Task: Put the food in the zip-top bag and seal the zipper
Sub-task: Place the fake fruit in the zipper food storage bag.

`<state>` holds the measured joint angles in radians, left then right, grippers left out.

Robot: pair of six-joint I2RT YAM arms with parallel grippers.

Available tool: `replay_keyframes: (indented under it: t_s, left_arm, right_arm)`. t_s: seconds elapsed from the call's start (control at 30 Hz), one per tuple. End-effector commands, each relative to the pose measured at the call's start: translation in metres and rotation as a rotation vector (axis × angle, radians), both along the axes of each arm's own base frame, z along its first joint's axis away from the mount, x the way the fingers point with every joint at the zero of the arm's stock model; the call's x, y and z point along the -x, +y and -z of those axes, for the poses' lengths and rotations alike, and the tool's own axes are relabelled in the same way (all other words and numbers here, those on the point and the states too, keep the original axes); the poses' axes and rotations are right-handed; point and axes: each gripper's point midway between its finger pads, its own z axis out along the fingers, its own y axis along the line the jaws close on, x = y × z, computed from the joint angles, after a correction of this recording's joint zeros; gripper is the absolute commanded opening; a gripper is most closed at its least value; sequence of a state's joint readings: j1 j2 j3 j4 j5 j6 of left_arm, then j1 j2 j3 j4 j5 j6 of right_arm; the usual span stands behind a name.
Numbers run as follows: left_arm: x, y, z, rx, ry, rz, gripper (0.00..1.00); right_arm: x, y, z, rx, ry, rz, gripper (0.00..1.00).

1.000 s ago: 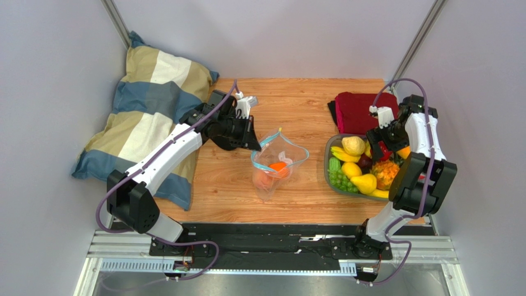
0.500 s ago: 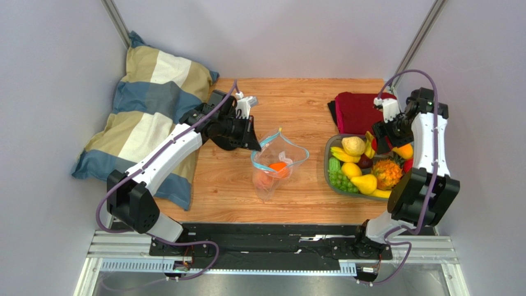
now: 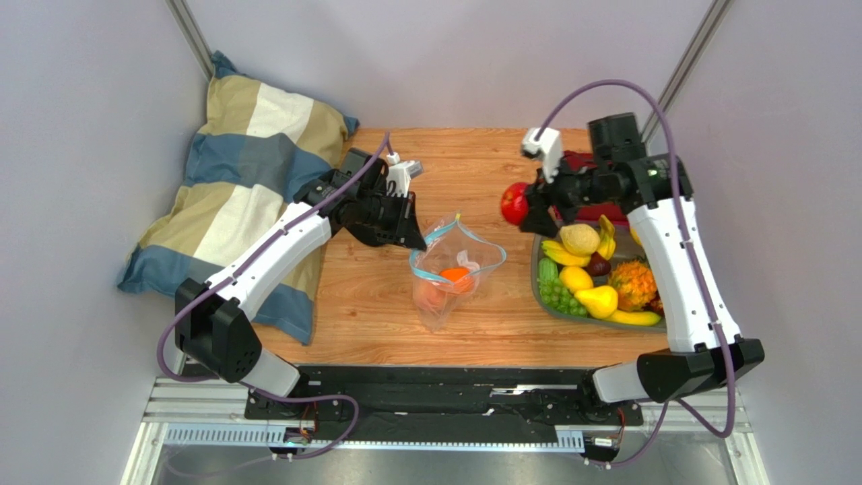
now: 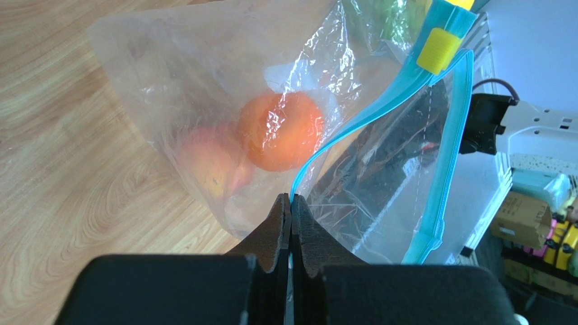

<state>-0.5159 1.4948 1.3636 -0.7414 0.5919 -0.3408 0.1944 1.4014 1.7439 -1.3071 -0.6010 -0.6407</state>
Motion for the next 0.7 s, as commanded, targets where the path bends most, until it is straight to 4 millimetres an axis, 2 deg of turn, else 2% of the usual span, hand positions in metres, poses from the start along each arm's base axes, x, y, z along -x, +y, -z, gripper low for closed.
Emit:
replay_keyframes:
  t_s: [0.0, 0.03, 0.1, 0.23, 0.3, 0.33, 0.43, 0.5, 0.63, 0.67]
  left_arm:
    - [-0.001, -0.001, -0.016, 0.019, -0.034, 0.038, 0.00]
    - [0.000, -0.001, -0.016, 0.020, -0.032, 0.041, 0.00]
    - [0.000, -0.002, -0.017, 0.022, -0.036, 0.046, 0.00]
    - [0.002, 0.000, -0.016, 0.015, -0.030, 0.052, 0.00]
    - [0.003, 0.001, -0.016, 0.015, -0.029, 0.052, 0.00]
    - [0.003, 0.000, -0.017, 0.019, -0.030, 0.056, 0.00]
    - [0.004, 0.000, -0.020, 0.024, -0.036, 0.062, 0.00]
    - [0.005, 0.001, -0.020, 0.023, -0.036, 0.063, 0.00]
    - [0.007, 0.000, -0.020, 0.028, -0.035, 0.070, 0.00]
    - [0.007, 0.001, -0.021, 0.028, -0.036, 0.070, 0.00]
  right_arm:
    - [0.036, 0.067, -0.028, -0.074, -0.094, -0.213, 0.54]
    - [0.038, 0.076, -0.028, -0.060, -0.127, -0.244, 0.54]
    - [0.052, 0.097, -0.010, 0.013, -0.149, -0.328, 0.54]
    - [0.064, 0.121, 0.005, 0.056, -0.162, -0.413, 0.54]
    - [0.064, 0.128, 0.014, 0.090, -0.162, -0.426, 0.59]
    - [0.062, 0.129, 0.016, 0.107, -0.172, -0.428, 0.68]
    - [0.042, 0.128, 0.023, 0.179, -0.214, -0.366, 0.87]
    - [0.029, 0.122, 0.020, 0.197, -0.231, -0.321, 0.92]
    - [0.027, 0.108, 0.008, 0.134, -0.197, -0.265, 0.98]
    - [0.021, 0.099, 0.004, 0.109, -0.184, -0.232, 0.98]
